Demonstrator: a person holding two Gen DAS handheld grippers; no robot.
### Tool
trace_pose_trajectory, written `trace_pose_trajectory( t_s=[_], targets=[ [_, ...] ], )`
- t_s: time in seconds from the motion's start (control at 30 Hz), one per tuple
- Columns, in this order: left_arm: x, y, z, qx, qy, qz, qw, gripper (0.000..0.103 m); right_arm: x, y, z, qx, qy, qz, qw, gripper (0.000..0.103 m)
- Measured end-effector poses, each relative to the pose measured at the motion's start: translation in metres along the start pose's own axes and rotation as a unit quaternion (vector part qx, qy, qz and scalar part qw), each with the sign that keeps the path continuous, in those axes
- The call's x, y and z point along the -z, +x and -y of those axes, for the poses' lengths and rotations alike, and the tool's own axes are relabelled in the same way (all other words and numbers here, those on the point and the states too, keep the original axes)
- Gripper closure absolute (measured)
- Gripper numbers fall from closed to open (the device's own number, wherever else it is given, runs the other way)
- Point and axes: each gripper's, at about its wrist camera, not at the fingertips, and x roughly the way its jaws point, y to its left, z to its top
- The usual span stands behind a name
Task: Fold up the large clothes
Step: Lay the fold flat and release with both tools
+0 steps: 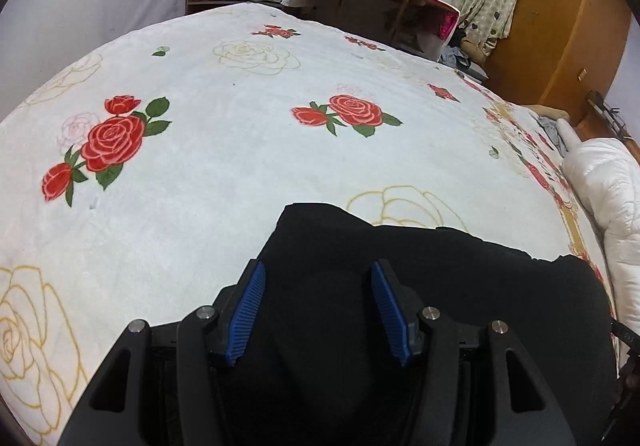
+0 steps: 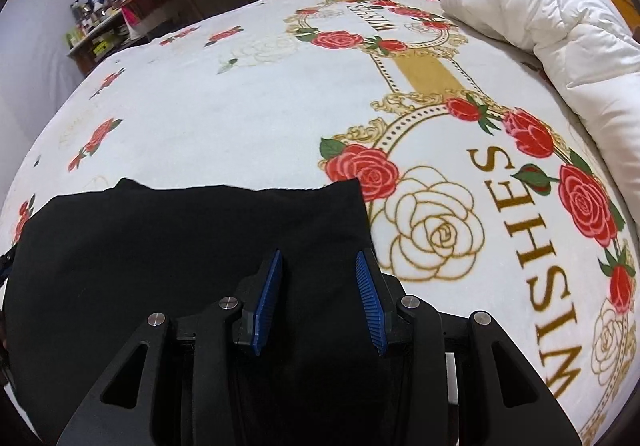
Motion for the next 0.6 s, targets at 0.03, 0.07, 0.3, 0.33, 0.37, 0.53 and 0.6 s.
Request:
trace_pose_trajectory(
  t_s=[0.03,0.07,0.3,0.33,0.37,0.53,0.6],
  targets=[
    [0.0,-0.003,0.002,-0.005,0.005,0.002,1.0,0.045,0.0,-0.002,0.001,0.002,0.001,0.0,1.0,0.064],
    [0.0,-0.008,0.005,-0.009,0.011,0.005,0.9999,0.045,0.0,-0.004,0.002,0.005,0.001,0.001,1.0,0.064],
    [0.013,-0.07,0.018,0.012,0.038,0.044,0.9982,0.045,0.023,-0.067,-0.005,-0.005,-0.002,0.045,0.999,0.064],
    [0.018,-0.082,0.021,0.016,0.045,0.049,0.9977,0.045,0.031,-0.079,-0.009,-0.01,-0.005,0.05,0.999,0.062],
    [0.025,-0.094,0.025,0.02,0.053,0.053,0.997,0.045,0.036,-0.087,-0.013,-0.012,-0.007,0.054,0.998,0.062],
    [0.057,-0.149,0.04,0.038,0.075,0.059,0.9948,0.045,0.085,-0.139,-0.039,-0.034,-0.033,0.066,0.997,0.062],
    [0.071,-0.168,0.046,0.042,0.08,0.054,0.9944,0.045,0.107,-0.161,-0.05,-0.041,-0.046,0.07,0.996,0.062]
  ],
)
